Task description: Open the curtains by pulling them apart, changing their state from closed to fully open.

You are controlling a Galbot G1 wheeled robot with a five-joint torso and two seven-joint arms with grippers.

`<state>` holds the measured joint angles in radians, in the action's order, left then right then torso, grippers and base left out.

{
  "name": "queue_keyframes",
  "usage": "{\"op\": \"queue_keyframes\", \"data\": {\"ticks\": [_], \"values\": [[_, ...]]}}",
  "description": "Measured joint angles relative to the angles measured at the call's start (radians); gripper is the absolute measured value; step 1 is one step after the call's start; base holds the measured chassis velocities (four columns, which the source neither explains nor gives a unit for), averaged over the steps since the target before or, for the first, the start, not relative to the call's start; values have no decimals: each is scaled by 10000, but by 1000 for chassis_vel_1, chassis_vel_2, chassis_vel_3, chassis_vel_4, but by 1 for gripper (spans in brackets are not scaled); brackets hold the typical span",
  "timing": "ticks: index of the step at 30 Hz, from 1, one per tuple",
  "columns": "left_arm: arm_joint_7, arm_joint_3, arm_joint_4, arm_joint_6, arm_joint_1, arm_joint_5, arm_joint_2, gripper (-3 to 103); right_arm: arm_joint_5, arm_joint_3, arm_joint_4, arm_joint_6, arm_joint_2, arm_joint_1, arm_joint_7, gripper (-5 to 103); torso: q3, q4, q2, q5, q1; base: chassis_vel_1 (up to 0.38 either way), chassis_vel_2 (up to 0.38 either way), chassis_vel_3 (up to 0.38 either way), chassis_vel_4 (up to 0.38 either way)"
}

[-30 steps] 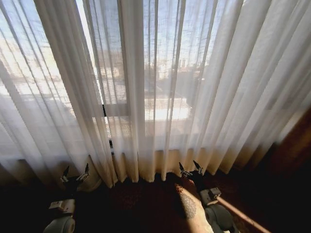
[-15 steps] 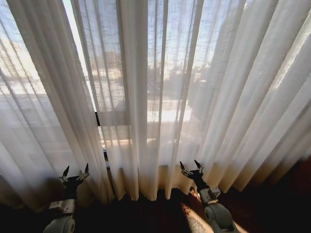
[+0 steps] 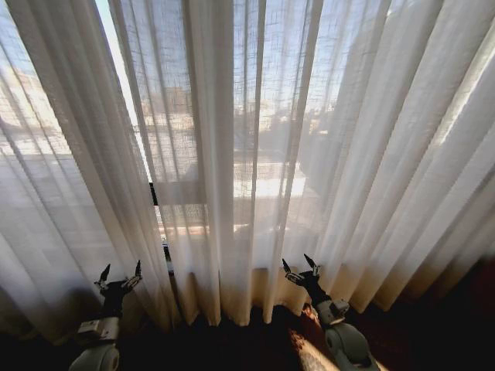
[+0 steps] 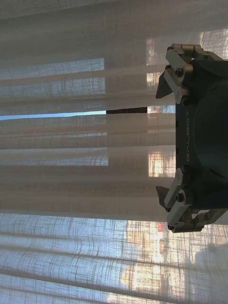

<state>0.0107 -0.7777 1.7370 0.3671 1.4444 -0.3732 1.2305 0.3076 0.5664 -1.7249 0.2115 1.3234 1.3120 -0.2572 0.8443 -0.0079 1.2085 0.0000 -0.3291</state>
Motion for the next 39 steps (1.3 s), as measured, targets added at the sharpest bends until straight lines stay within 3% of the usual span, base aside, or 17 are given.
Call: {"op": "queue_keyframes", "data": {"ticks": [4,16,21,25,36,39], "values": [[0,0,0,0,-3,0,0,100,23,-136,140,8,-1,-250,549,100,0,-1,-2,-1,-6,-212,190,214,-196],[0,2,0,0,-5,0,0,100,-351,-525,1131,-80,-237,-1486,1132,100,-3,-1,-2,-2,1,-84,86,85,-90],[0,1,0,0,0,0,0,100,-407,-1053,2037,-126,-438,-2521,1622,100,-4,-1,5,0,8,34,-56,-34,66],[-1,1,0,0,-3,0,0,100,79,-1811,3104,-183,-452,-3538,2079,100,4,-1,-6,-3,-12,2,-13,2,6],[1,1,0,0,-3,0,0,100,8,-2467,4185,-137,-94,-4559,2060,100,0,0,-3,0,-4,0,0,0,0],[0,1,0,0,-3,0,-1,100,-1,-2487,4194,-65,-34,-4502,2019,85,1,0,-4,0,-6,0,0,0,0]]}}
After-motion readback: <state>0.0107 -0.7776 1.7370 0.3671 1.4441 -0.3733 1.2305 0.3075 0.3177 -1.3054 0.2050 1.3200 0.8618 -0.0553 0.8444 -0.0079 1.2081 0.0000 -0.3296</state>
